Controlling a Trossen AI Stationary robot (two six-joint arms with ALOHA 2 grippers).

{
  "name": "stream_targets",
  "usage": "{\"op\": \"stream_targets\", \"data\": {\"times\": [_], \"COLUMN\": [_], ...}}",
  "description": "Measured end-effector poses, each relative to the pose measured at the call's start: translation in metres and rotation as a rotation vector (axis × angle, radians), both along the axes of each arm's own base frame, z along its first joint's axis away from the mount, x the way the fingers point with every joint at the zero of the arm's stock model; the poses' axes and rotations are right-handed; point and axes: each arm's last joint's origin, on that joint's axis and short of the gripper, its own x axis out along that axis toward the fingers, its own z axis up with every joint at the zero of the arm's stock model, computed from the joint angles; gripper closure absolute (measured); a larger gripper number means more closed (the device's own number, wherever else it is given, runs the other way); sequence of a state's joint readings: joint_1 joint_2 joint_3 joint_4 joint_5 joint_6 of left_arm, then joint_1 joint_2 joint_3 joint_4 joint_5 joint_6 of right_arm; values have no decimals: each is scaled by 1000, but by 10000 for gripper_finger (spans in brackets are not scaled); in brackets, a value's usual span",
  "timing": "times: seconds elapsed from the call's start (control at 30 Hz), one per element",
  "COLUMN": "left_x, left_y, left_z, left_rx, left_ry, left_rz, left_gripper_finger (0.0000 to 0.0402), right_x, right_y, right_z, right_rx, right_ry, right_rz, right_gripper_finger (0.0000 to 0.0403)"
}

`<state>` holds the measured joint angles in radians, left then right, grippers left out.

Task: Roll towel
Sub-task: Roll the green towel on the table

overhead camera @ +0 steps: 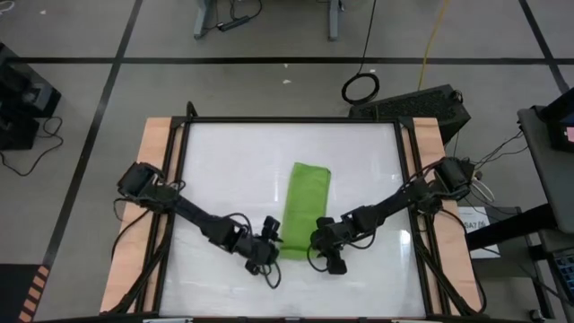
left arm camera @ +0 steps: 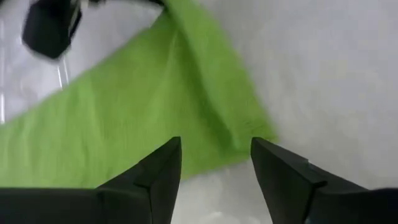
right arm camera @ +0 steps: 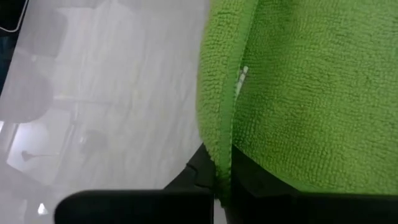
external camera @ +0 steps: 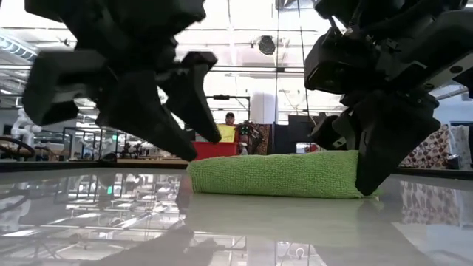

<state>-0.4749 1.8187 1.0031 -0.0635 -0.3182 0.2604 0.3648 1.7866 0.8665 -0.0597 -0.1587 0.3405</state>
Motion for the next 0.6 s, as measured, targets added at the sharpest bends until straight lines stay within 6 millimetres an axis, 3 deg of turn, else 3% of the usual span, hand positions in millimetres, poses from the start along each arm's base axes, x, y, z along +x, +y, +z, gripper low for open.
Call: {"op": "stream_targets", "data": {"times": [0.13, 0.33, 0.6], "left_x": [-2, -4, -1], "left_y": [-16, -36, -37], "left_z": [-5, -31, -45], "left_rx": [27, 140, 231], "left_ry": [-32, -65, -91], "left_rz": [-83, -115, -57], "left_gripper_finger": [200, 200, 203], "right_x": [1, 2, 3], "right_y": [-2, -3, -2], "right_z": [0, 1, 1], "right_rx": [12, 18, 34], "right_ry": [2, -6, -13], "right_rz": [-8, -18, -11], "right_gripper_finger": [403, 403, 403]}}
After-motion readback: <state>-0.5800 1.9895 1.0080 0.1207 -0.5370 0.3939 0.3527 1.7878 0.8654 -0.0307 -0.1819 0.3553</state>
